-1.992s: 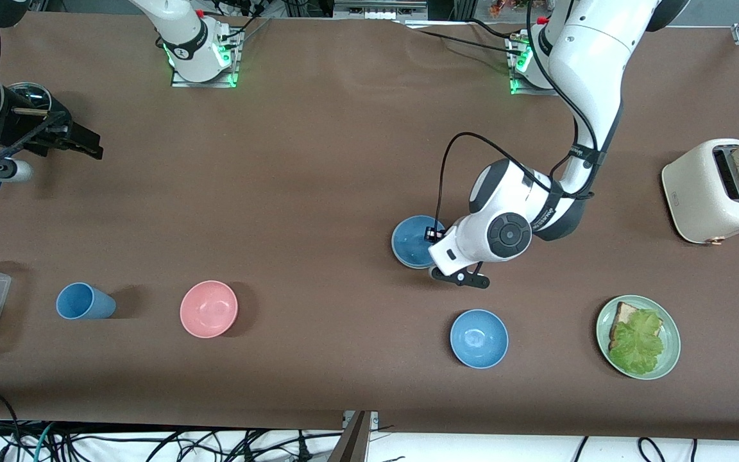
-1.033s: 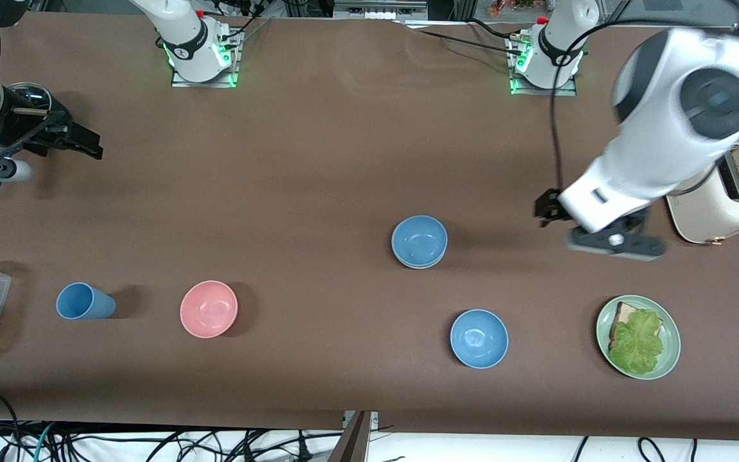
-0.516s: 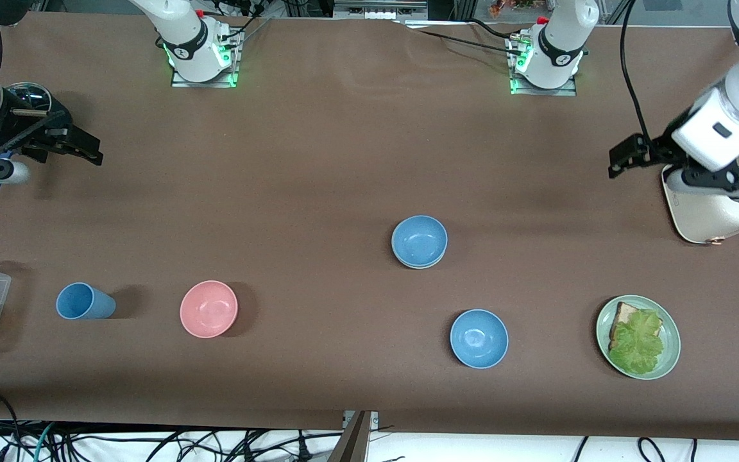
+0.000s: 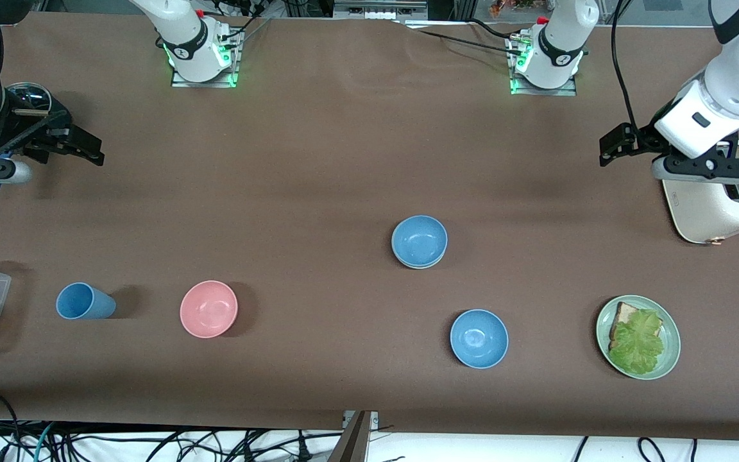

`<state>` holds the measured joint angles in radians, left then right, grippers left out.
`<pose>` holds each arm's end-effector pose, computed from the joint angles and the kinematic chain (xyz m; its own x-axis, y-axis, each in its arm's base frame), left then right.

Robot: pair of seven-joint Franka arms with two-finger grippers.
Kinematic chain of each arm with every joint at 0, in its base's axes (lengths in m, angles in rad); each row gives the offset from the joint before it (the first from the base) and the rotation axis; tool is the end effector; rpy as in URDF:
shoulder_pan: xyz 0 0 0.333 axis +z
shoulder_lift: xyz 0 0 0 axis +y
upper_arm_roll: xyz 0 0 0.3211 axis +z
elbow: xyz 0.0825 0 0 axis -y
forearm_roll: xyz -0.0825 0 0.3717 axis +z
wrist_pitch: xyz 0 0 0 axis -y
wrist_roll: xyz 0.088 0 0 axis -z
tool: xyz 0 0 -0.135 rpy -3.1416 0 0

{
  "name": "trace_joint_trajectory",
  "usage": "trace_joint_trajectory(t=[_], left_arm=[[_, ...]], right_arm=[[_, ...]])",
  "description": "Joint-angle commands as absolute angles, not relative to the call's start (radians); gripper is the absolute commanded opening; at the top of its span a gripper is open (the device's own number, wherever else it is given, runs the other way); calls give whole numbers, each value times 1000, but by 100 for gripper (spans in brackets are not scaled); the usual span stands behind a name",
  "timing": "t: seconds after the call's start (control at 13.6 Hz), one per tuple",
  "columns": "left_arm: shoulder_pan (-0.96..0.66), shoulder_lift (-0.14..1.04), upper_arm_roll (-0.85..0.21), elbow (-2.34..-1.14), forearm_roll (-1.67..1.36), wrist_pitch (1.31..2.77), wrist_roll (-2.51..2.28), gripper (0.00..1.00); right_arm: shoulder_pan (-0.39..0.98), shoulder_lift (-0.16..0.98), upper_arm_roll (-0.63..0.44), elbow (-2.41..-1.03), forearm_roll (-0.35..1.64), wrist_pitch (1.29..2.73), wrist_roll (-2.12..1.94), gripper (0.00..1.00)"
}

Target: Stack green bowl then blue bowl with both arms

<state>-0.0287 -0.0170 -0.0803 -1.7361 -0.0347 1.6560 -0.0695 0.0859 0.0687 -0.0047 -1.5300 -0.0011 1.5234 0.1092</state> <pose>0.5325 -0.0630 0.5419 0.9972 -0.0362 -0.0653 -0.0344 -0.9990 0.0285 0.5540 0.0450 0.5785 0.9968 -0.0283 -0.0746 -0.0276 -0.9996 0.0096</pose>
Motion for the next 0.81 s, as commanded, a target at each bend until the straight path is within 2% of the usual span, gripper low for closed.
trace_joint_trajectory(t=[0.0,0.74], left_arm=[[-25,18,-78,-1674,7,1631,-48,100],[-3,64,-78,-1617,17,1629,-48,100]], right_arm=[[86,66,-5,-1520,14,1517,95,100],[86,64,-6,-1520,15,1509,95,100]])
